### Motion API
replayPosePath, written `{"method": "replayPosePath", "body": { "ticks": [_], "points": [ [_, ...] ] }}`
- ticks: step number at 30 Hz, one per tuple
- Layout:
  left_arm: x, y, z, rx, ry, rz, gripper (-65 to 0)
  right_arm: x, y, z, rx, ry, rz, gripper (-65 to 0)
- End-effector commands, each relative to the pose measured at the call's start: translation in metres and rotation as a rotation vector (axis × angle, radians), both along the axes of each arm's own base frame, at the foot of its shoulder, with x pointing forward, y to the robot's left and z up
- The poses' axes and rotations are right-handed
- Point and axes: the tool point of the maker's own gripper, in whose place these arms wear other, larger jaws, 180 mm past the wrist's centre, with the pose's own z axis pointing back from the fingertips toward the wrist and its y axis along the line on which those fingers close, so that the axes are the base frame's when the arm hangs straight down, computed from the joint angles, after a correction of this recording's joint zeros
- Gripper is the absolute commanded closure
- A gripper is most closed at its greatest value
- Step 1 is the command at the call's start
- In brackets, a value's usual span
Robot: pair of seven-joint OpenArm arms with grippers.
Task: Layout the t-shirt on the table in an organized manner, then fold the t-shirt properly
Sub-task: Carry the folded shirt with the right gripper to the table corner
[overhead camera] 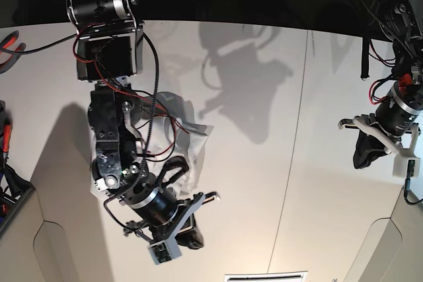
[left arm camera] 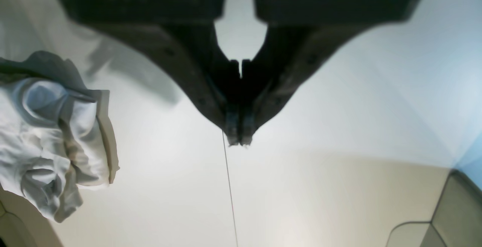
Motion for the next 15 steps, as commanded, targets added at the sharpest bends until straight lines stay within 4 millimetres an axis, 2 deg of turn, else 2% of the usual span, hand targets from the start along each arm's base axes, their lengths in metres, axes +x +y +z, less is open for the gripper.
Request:
{"method": "replayPosePath", "body": {
  "ticks": [1, 4, 10, 15],
  "points": [
    [0.004, 0.0, 0.015, 0.007, -0.055, -0.008, 0.0, -0.001, 0.0, 0.023, -0.016, -0.069, 0.056, 0.0],
    [0.004, 0.0, 0.014, 0.008, -0.048, -0.009, 0.0, -0.005, -0.021, 0.012, -0.139, -0.054, 0.07, 0.0],
    [0.003, 0.0, 0.013, 0.007, -0.042, -0.009, 0.0, -0.014, -0.074, -0.04, -0.379, 0.021, 0.115, 0.0],
    [0.003, 0.0, 0.013, 0.006, -0.042, -0.009, 0.0, -0.01, -0.105, -0.073, -0.402, 0.068, 0.114, 0.0]
  ]
}}
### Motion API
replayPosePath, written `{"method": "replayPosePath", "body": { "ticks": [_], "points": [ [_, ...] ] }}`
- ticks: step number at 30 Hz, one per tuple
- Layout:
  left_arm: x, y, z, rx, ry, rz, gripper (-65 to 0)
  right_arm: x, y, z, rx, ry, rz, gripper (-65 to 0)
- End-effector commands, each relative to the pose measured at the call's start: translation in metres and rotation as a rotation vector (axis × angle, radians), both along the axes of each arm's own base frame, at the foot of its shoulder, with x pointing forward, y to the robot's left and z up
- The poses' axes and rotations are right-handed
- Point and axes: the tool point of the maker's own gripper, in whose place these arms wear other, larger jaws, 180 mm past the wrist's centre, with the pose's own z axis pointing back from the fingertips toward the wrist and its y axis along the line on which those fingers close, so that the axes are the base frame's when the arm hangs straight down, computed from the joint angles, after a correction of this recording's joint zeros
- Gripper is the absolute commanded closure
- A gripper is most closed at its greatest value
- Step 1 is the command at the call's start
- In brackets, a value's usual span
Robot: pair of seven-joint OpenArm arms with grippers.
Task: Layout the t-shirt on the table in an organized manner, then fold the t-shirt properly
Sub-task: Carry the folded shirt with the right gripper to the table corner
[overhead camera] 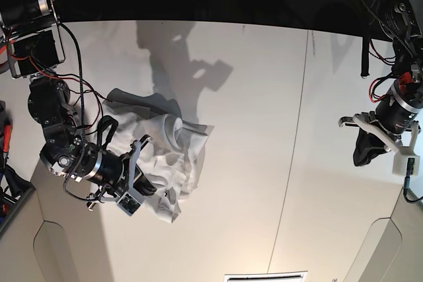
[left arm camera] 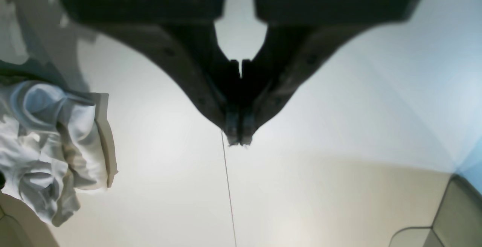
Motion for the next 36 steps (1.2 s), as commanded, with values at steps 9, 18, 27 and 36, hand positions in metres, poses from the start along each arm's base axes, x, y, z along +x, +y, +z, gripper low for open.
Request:
{"method": "replayPosePath", "body": {
  "ticks": [9, 18, 27, 36],
  "points": [
    [0.005, -0.001, 0.014, 0.001, -0.05, -0.008, 0.0, 0.016, -0.088, -0.085, -0.081, 0.204, -0.223, 0.0],
    [0.005, -0.008, 0.016, -0.018, -0.062, -0.032, 0.0, -0.064, -0.149, -0.164, -0.041, 0.467, -0.682, 0.0],
    [0.005, -0.008, 0.016, -0.024, -0.064, -0.034, 0.0, -0.125, -0.188, -0.163, 0.133, 0.484, -1.227, 0.0],
    [0.005, -0.017, 0.022, -0.064, -0.09, -0.074, 0.0, -0.144, -0.178, -0.138, 0.354, 0.408, -1.454, 0.0]
  ]
}}
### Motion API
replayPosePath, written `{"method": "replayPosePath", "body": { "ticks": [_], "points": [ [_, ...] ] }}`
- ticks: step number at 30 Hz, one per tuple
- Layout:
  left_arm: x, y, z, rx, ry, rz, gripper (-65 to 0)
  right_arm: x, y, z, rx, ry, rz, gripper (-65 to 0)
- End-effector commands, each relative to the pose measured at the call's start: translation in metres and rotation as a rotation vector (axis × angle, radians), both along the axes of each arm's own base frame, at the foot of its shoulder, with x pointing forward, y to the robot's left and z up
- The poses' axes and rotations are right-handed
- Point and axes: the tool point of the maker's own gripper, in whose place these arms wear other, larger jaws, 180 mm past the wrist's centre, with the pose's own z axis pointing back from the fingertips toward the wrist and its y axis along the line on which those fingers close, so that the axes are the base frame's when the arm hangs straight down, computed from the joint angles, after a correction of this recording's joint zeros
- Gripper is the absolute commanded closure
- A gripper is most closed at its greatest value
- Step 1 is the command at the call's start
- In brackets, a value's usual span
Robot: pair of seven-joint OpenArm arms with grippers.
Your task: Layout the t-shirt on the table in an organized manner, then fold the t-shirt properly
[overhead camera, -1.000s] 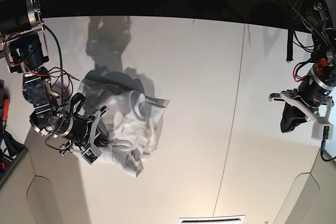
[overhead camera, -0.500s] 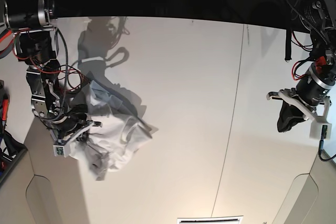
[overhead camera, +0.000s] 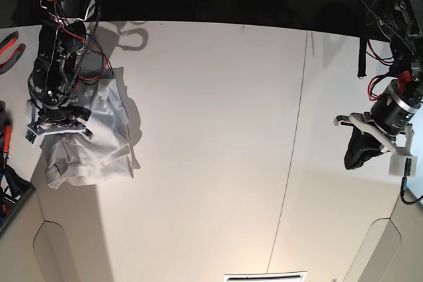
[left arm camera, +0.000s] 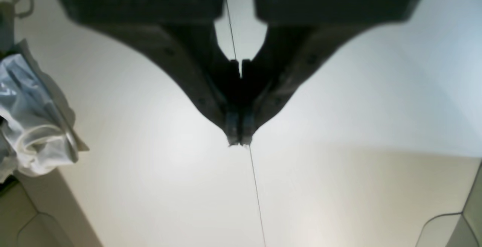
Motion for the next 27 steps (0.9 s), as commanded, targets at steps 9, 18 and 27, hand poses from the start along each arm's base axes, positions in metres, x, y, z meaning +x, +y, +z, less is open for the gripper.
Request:
{"method": "replayPosePath", "body": {
  "ticks": [9, 18, 27],
  "points": [
    [0.001, -0.003, 0.011, -0.021, -0.028, -0.022, 0.0, -0.023, -0.009, -0.009, 0.0, 0.069, -0.076, 0.0],
    [0.0, -0.011, 0.015, -0.051, -0.05, -0.058, 0.0, 0.02, -0.028, 0.082, -0.123, -0.18, -0.074, 0.0],
    [-0.008, -0.018, 0.018, -0.053, -0.032, -0.143, 0.0, 0.031, -0.019, 0.206, -0.25, -0.459, 0.05, 0.0]
  ]
}}
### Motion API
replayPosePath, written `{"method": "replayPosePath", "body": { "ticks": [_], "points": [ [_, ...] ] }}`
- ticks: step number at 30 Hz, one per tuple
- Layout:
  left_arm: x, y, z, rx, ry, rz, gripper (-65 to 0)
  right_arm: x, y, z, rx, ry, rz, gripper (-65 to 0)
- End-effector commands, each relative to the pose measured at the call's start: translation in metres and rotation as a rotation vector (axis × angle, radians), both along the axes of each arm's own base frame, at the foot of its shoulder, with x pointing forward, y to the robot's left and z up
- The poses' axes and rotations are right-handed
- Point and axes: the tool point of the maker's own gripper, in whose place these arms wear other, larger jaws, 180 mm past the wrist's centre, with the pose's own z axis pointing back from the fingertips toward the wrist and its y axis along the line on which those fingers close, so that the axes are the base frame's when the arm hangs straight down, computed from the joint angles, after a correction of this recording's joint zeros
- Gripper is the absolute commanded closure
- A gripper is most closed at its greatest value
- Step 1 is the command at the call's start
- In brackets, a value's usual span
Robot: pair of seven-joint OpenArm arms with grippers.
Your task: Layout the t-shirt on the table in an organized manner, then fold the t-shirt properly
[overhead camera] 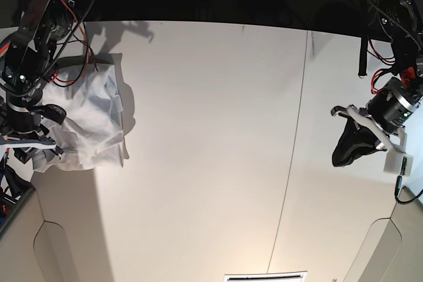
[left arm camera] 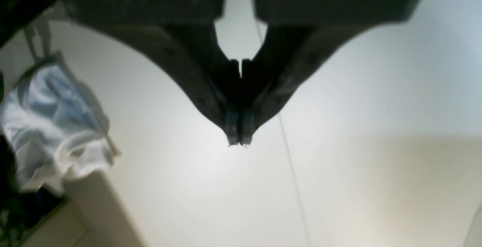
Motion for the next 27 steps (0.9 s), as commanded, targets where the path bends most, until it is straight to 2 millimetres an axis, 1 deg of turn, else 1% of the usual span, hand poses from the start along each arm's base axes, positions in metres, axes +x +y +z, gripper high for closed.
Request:
{"method": "replayPosePath", "body": {
  "ticks": [1, 3, 5, 7, 8, 10, 12, 13, 16, 17, 20, 21, 23, 26, 27],
  "points": [
    [0.0, 0.006, 0.015, 0.017, -0.044, 0.003, 0.0, -0.003, -0.001, 0.022, -0.05, -0.049, 0.02, 0.0],
    [-0.014, 0.017, 0.016, 0.041, -0.032, 0.014, 0.0, -0.02, 0.003, 0.03, -0.097, -0.025, 0.065, 0.0],
    [-0.034, 0.029, 0.017, 0.053, -0.016, 0.028, 0.0, -0.043, 0.006, 0.03, -0.151, 0.027, 0.113, 0.0],
    [-0.059, 0.039, 0.014, 0.044, 0.025, 0.039, 0.0, -0.069, 0.008, 0.026, -0.206, 0.104, 0.165, 0.0],
    [-0.072, 0.045, 0.009, 0.036, 0.061, 0.045, 0.0, -0.082, 0.008, 0.022, -0.229, 0.15, 0.189, 0.0],
    [-0.101, 0.055, -0.007, 0.044, 0.169, 0.049, 0.0, -0.109, 0.006, 0.01, -0.263, 0.254, 0.229, 0.0],
    [-0.132, 0.069, -0.021, 0.052, 0.274, 0.073, 0.0, -0.136, 0.005, -0.008, -0.256, 0.362, 0.27, 0.0],
    [-0.148, 0.078, -0.027, 0.059, 0.322, 0.092, 0.0, -0.15, 0.01, -0.019, -0.222, 0.405, 0.305, 0.0],
    [-0.195, 0.106, -0.048, 0.086, 0.474, 0.122, 0.0, -0.196, 0.04, -0.054, -0.024, 0.541, 0.468, 0.0],
    [-0.211, 0.113, -0.056, 0.076, 0.524, 0.14, 0.0, -0.214, 0.044, -0.065, 0.019, 0.598, 0.498, 0.0],
    [-0.254, 0.131, -0.083, 0.0, 0.632, 0.22, 0.0, -0.266, 0.039, -0.101, 0.069, 0.782, 0.531, 0.0],
    [-0.269, 0.133, -0.095, -0.036, 0.672, 0.246, 0.0, -0.283, 0.036, -0.114, 0.086, 0.838, 0.536, 0.0],
    [-0.302, 0.13, -0.122, -0.116, 0.766, 0.29, 0.0, -0.318, 0.034, -0.14, 0.132, 0.935, 0.543, 0.0],
    [-0.35, 0.115, -0.169, -0.203, 0.909, 0.34, 0.0, -0.372, 0.041, -0.184, 0.214, 1.046, 0.596, 0.0],
    [-0.362, 0.108, -0.185, -0.22, 0.932, 0.356, 0.0, -0.387, 0.044, -0.199, 0.238, 1.067, 0.607, 0.0]
  ]
}}
